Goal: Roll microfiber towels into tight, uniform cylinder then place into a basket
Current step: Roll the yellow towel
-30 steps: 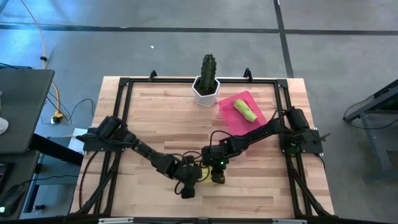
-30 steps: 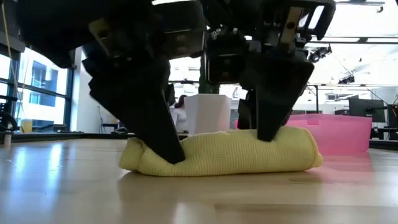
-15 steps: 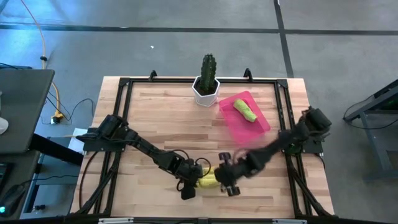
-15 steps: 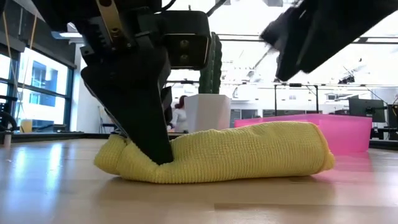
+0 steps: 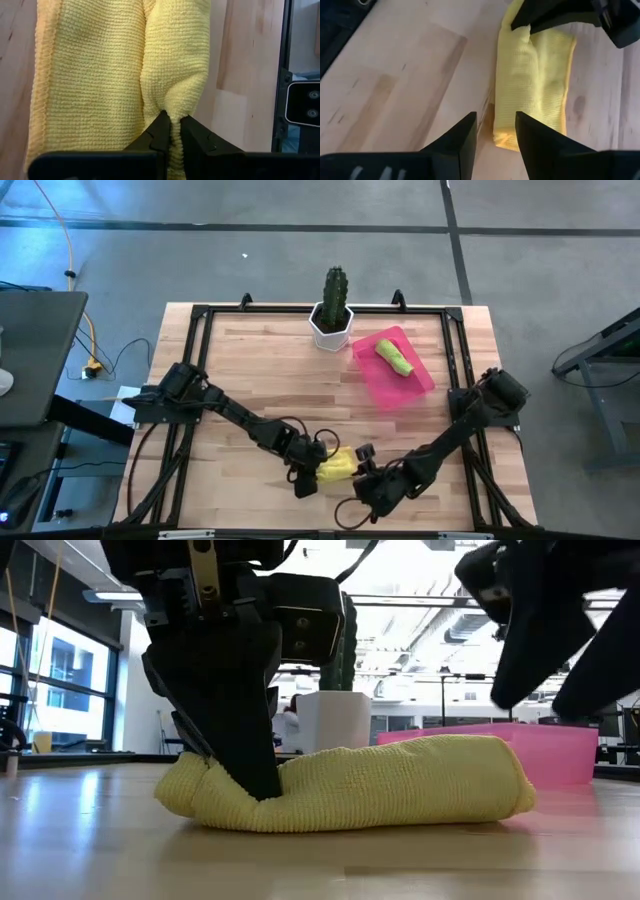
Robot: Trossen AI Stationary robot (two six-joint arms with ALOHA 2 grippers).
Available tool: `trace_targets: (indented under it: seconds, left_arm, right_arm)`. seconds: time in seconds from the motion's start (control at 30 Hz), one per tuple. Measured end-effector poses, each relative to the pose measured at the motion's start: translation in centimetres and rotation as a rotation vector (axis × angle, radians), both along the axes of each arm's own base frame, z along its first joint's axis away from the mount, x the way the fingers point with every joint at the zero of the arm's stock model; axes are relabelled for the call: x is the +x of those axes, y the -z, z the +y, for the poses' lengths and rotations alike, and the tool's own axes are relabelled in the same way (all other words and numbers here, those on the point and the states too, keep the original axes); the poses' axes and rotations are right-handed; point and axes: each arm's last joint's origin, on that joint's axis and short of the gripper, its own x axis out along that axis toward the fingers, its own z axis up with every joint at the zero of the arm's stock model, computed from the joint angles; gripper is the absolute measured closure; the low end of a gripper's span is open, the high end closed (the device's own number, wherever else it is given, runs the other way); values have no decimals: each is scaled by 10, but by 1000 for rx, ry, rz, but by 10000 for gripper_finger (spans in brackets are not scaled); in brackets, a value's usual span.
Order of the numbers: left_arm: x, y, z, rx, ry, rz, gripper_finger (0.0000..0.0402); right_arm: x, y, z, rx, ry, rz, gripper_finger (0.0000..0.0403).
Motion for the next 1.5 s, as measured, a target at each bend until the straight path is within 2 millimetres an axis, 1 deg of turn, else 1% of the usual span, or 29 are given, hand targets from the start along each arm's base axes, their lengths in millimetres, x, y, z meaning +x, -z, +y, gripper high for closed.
trace_targets:
  seconds: [0.33, 0.5, 0.63, 0.8, 0.97, 1.07, 1.17, 1.27, 1.33, 1.4, 1.5]
  left_arm:
    - [0, 0, 1, -2, -7, -1, 381]
    - [1, 0, 1, -2, -8, -6, 381]
    - [1, 0, 1, 0, -10, -7, 380]
    - [1, 0, 2, 3, -7, -10, 380]
    - [2, 0, 2, 8, -18, -15, 380]
    - [2, 0, 2, 10, -19, -15, 380]
    - [2, 0, 2, 10, -18, -15, 380]
    - [2, 0, 2, 7, -17, -16, 380]
    - [2, -1, 2, 2, -25, -15, 380]
    - [2, -1, 2, -8, -40, -12, 380]
    - [2, -1, -1, -29, -61, -14, 380]
  right_arm:
    - [7, 29, 0, -70, 29, 28, 276]
    - [12, 38, -3, -114, 22, 17, 276]
    - [14, 34, -1, -112, 20, 11, 276]
    - [15, 15, 10, -106, 15, 30, 276]
    - [19, 16, 10, -93, -6, -5, 276]
    - [22, 17, 6, -101, -14, -6, 262]
    - [27, 17, 2, -87, -3, -7, 231]
    - [31, 24, -3, -73, -3, 30, 197]
    - [35, 30, -7, -54, -8, 60, 182]
    - [37, 35, -10, -43, 0, 79, 176]
    - [39, 38, -13, -36, 40, 88, 177]
